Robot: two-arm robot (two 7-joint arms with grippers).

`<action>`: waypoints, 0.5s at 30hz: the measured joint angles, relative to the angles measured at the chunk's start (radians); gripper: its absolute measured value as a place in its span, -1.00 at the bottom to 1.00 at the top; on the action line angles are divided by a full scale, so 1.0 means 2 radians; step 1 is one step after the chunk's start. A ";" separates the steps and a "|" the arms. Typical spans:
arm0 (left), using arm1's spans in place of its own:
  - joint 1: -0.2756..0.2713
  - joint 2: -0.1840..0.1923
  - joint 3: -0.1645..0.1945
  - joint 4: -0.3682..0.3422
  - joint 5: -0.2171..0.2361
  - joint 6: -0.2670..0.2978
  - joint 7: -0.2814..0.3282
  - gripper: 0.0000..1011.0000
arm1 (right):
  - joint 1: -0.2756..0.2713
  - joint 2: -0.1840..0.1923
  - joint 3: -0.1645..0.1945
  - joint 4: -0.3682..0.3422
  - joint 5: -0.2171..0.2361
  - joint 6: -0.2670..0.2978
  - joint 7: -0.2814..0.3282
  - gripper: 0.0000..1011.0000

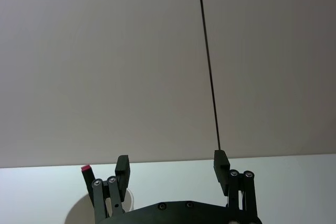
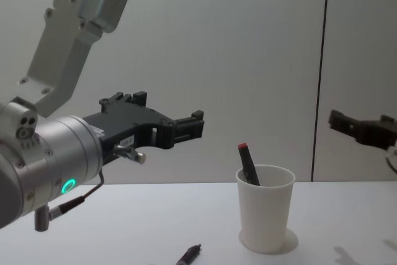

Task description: Place the pen into the pen holder.

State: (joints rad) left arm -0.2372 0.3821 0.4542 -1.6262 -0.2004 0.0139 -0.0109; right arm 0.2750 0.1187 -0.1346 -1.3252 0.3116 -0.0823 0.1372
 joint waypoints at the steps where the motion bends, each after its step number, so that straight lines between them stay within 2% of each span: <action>1: 0.000 0.000 0.000 0.000 0.000 0.000 0.000 1.00 | -0.003 0.001 0.001 -0.003 0.001 0.001 -0.001 0.98; 15: 0.000 0.000 0.000 0.000 0.000 0.000 0.000 0.99 | -0.035 0.017 0.013 -0.037 0.007 0.023 -0.014 0.98</action>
State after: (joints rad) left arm -0.2372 0.3821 0.4542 -1.6262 -0.2004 0.0139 -0.0109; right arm 0.2044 0.1523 -0.1091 -1.3986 0.3250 -0.0358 0.1094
